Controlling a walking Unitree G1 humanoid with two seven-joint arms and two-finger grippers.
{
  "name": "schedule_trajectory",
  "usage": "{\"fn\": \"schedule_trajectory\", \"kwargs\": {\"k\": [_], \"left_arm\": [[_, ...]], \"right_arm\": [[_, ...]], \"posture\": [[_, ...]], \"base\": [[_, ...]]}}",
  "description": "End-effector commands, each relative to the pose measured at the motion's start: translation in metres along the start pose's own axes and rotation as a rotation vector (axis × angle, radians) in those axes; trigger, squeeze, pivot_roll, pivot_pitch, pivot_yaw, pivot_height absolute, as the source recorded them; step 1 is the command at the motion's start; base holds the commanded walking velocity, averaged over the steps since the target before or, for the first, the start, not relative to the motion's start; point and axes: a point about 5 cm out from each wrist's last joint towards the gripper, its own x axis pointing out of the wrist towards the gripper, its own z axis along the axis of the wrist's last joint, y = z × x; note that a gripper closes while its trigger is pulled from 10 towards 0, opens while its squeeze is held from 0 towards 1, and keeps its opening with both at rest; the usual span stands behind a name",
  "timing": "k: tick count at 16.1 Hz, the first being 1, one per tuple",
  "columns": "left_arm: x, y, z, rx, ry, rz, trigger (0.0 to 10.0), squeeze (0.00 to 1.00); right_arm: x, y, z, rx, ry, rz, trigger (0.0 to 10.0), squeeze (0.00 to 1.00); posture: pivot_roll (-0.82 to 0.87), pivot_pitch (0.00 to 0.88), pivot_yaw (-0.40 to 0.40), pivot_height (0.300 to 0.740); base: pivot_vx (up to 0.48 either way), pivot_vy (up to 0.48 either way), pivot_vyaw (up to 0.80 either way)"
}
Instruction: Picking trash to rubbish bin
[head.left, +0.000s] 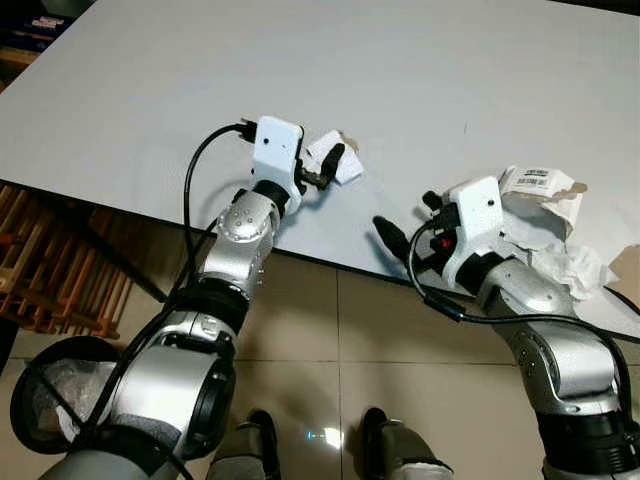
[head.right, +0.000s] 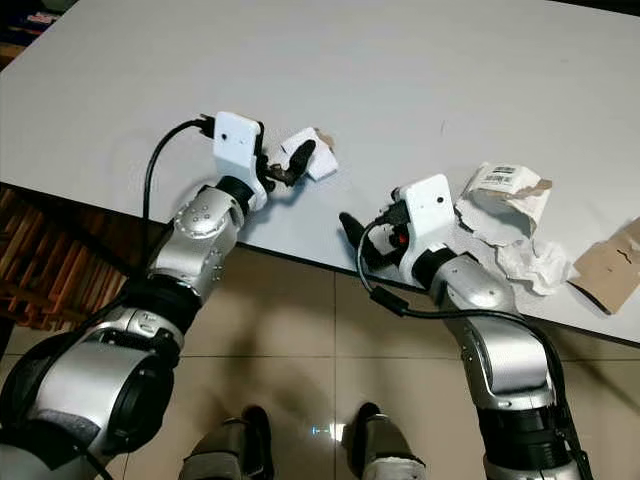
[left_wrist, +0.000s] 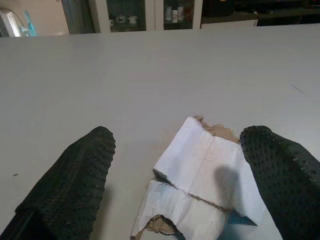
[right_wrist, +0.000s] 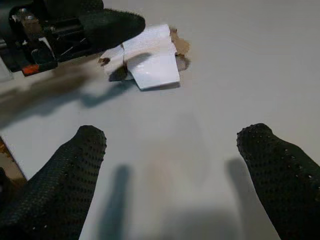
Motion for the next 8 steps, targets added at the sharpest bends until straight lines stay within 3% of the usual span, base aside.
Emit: {"fn": "schedule_trajectory", "kwargs": {"k": [1, 5, 8], "left_arm": [[0.004, -0.004, 0.003, 0.012, 0.000, -0.029, 10.0, 0.00], [0.011, -0.012, 0.001, 0.038, 0.056, -0.031, 10.0, 0.00], [0.010, -0.014, -0.012, 0.073, 0.149, -0.001, 10.0, 0.00]], "right_arm": [[-0.003, 0.005, 0.001, 0.011, -0.006, 0.016, 10.0, 0.00], [-0.007, 0.009, -0.001, 0.034, -0.002, 0.008, 10.0, 0.00], [-0.010, 0.013, -0.004, 0.048, 0.005, 0.006, 10.0, 0.00]], "posture": [[-0.13, 0.254, 0.003, 0.740], [-0.13, 0.268, 0.002, 0.740], [-0.15, 0.284, 0.005, 0.740]], "base": [[0.000, 0.000, 0.00], [0.000, 0.000, 0.00], [0.000, 0.000, 0.00]]}}
